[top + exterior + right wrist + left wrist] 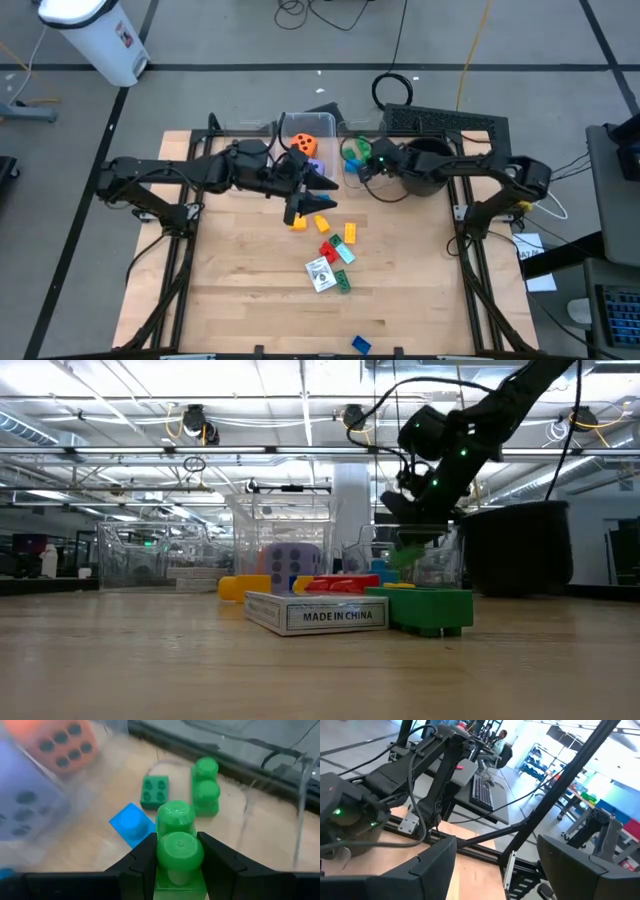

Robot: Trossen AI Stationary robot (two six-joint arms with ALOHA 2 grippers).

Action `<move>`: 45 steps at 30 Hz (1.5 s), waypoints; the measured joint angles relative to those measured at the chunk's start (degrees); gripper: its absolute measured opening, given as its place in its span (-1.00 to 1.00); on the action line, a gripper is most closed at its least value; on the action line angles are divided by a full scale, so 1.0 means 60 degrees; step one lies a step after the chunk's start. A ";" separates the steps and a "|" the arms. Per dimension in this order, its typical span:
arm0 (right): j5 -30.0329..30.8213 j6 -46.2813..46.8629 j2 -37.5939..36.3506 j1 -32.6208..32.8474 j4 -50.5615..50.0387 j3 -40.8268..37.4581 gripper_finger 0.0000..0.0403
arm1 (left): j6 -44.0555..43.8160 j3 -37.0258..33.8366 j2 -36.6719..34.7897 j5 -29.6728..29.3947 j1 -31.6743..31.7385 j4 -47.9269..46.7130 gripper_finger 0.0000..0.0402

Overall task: Pick & Place Toys
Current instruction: Put the light green game piece into the right transparent bin, then put the left yellow game piece into the right transparent bin

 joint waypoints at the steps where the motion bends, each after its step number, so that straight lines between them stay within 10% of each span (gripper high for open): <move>1: 0.0004 0.0005 0.0105 0.0000 -0.0009 0.0000 -0.45 | -0.0024 0.0000 0.0000 -0.0004 0.0000 -0.0019 0.38; 29: 0.0195 -0.0677 0.0265 -0.0244 -0.0079 0.0000 -0.25 | -0.0042 0.0000 0.0004 -0.0321 0.0000 -0.0054 0.24; 45: 0.0158 -0.0744 -0.2581 -0.0077 -0.0075 0.0113 -0.11 | -0.0611 0.0007 0.0000 0.0467 0.0000 -0.0469 0.31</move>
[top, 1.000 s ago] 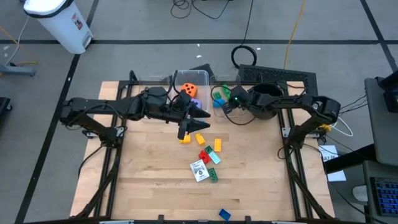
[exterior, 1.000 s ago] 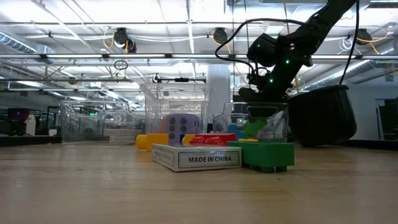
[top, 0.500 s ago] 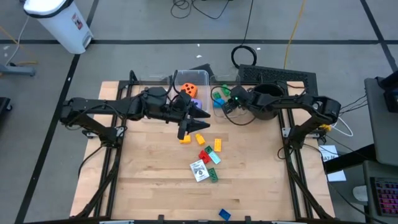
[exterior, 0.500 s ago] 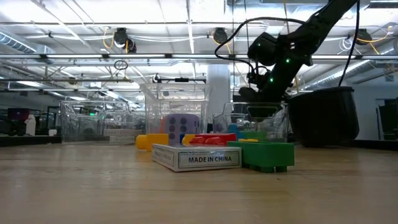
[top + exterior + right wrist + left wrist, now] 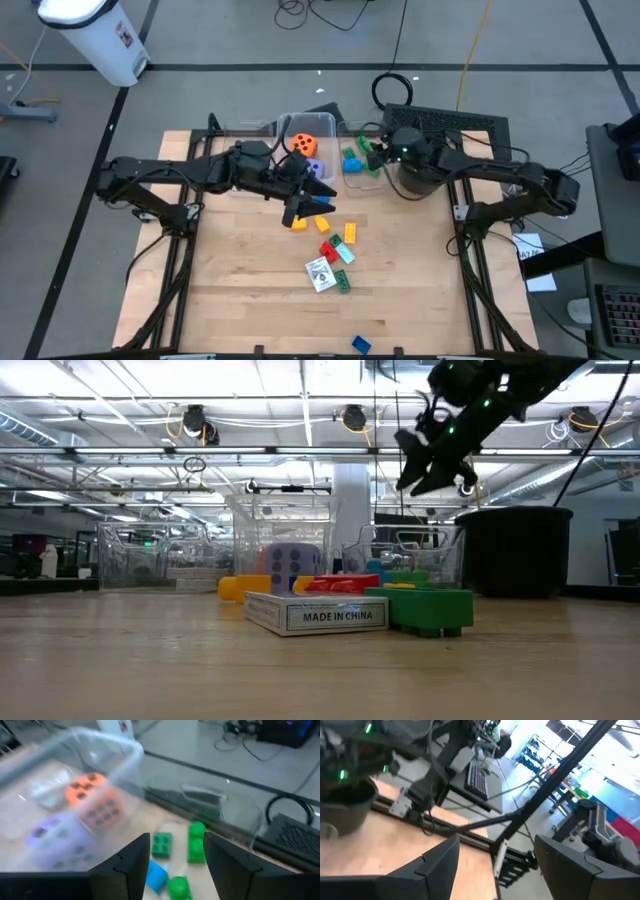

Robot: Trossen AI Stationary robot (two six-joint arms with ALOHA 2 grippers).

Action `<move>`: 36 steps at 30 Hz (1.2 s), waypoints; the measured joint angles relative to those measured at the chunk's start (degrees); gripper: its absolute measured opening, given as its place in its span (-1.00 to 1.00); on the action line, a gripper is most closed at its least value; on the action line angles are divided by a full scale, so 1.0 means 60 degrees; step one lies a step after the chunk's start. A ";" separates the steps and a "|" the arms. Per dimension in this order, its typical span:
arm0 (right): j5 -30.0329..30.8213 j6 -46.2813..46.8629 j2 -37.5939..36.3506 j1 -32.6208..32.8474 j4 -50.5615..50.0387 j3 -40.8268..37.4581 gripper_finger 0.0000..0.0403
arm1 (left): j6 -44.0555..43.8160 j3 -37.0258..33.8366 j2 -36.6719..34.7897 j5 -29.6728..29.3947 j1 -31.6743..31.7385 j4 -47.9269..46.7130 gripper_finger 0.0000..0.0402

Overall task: Pick & Place Toys
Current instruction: Put the left yellow game piece into the right transparent bin

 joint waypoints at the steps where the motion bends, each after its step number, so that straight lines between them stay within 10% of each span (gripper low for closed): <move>1: -0.0048 0.0123 -0.0211 0.0060 -0.0010 0.0000 -0.12 | -0.0089 0.0000 0.0000 0.0075 0.0000 -0.0077 0.30; 11: -0.1156 0.1630 -0.2014 0.1561 0.0007 -0.0004 -0.15 | 0.0573 0.0010 -0.0709 -0.0474 -0.1222 -0.1984 0.07; 22: 0.2825 0.0635 -0.2489 0.6235 0.1807 -0.0004 -0.15 | 0.1020 -0.0003 -0.0687 -0.2707 -0.3449 -0.1634 -0.15; 36: 0.4338 0.0336 -0.0943 0.9579 0.3477 -0.0007 -0.17 | -0.0536 -0.4497 -0.0341 -0.3614 -0.3897 0.7055 -0.24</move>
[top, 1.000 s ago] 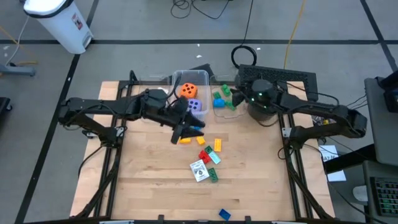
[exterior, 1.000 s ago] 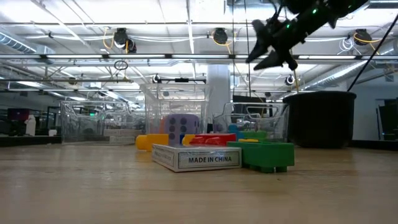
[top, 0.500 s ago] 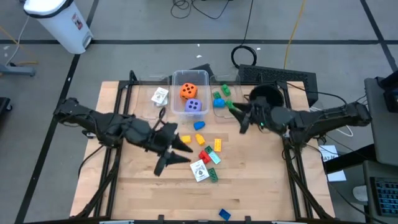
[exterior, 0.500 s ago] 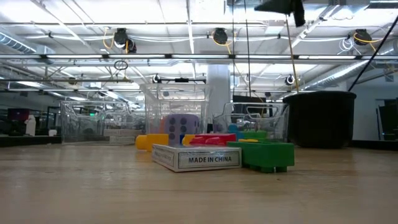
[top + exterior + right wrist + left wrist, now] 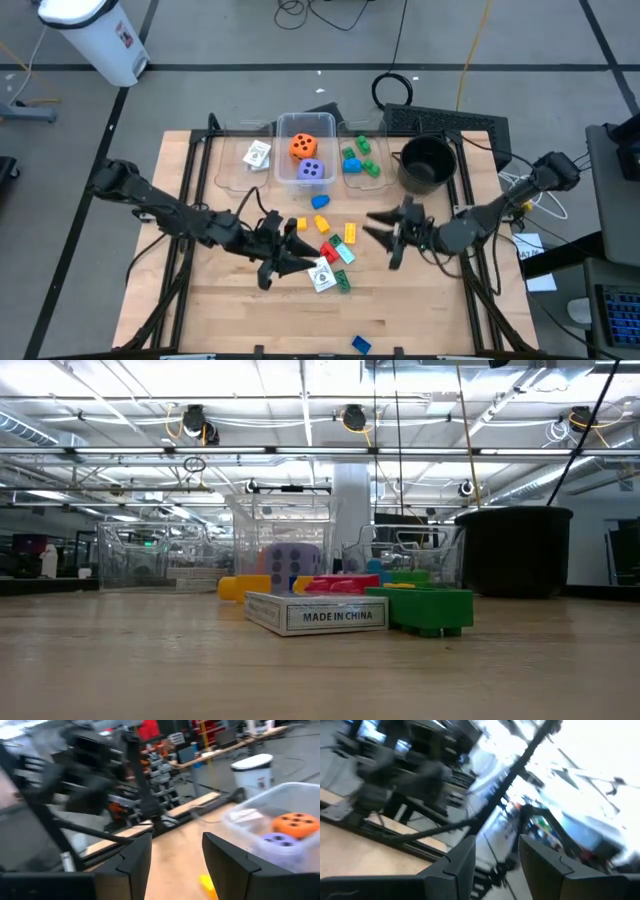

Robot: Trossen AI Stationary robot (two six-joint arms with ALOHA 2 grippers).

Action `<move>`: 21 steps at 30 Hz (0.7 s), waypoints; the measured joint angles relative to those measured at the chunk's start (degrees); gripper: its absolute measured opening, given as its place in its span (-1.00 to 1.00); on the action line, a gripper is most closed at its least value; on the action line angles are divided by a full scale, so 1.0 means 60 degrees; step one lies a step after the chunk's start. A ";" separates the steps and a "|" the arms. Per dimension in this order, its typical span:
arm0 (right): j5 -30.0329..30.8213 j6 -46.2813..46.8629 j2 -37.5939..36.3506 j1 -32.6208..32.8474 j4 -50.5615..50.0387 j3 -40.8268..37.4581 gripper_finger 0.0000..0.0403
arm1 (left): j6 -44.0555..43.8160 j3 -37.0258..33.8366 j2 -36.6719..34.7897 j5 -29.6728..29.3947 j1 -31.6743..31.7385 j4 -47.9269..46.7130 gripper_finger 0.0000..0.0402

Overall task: Pick & Place Toys
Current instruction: Put the left yellow game piece into the right transparent bin

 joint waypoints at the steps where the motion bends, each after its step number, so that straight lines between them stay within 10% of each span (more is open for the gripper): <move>1: -0.0030 -0.0068 0.0185 0.0129 0.0232 0.0003 -0.17 | -0.0053 -0.0082 0.0074 -0.0230 -0.0056 0.0255 -0.24; 21: -0.0809 -0.0242 0.1849 0.1918 0.0589 -0.0004 -0.17 | -0.3254 0.1252 0.2205 -0.4724 -0.1928 -0.1449 -0.24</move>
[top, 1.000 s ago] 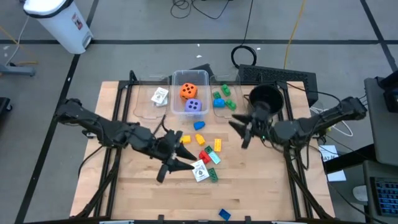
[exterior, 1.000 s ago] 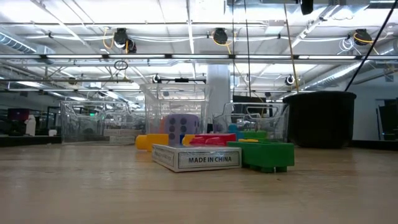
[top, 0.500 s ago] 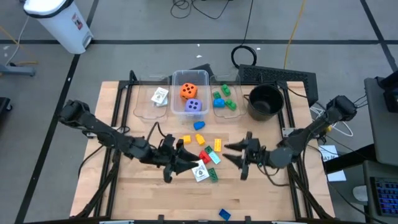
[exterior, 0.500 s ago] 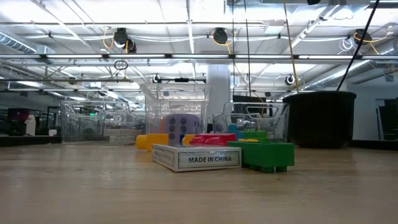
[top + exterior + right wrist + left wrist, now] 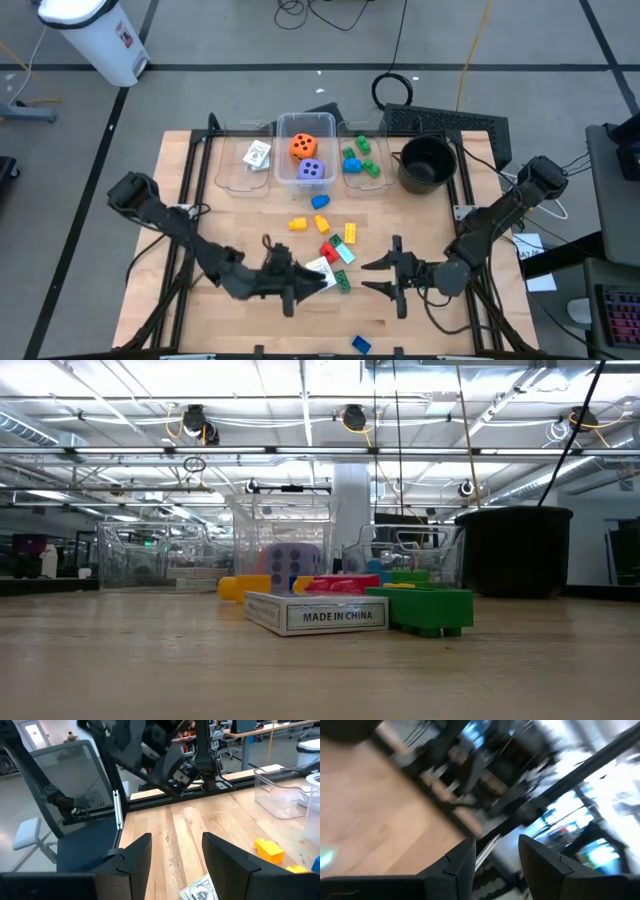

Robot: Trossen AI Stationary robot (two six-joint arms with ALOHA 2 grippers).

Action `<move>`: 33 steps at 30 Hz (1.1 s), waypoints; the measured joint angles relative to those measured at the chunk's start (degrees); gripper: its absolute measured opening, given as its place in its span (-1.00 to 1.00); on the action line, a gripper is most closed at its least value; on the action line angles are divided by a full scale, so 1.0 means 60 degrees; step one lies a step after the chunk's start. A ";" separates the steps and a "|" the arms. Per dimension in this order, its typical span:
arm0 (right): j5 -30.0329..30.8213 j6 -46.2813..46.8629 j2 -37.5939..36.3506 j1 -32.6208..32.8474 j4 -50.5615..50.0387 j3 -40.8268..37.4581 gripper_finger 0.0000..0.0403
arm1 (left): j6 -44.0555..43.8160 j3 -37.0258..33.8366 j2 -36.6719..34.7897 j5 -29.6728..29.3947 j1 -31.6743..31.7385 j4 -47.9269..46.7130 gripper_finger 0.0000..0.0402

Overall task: Pick & Place Toys
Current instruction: Put the left yellow game piece into the right transparent bin

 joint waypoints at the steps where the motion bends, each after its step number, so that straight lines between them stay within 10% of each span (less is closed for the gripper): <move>1: -0.0004 -0.0013 0.0000 0.0000 0.0000 0.0000 -0.17 | -0.0392 0.0198 0.0047 -0.0082 -0.0071 -0.0774 -0.24; 13: -0.1073 0.0545 0.0000 -0.0004 -0.1162 0.0000 -0.17 | -0.2753 0.1919 0.0293 0.0902 0.0405 -0.7965 -0.24; 25: -0.0945 0.0376 0.0000 -0.0604 -0.1351 0.0000 -0.17 | 0.0281 0.1923 0.0293 0.3832 0.2531 -0.9154 -0.24; 33: -0.0939 0.0361 0.0000 -0.1162 -0.1359 0.0000 -0.17 | 0.1900 0.1930 0.0293 0.5611 0.4140 -1.2974 -0.23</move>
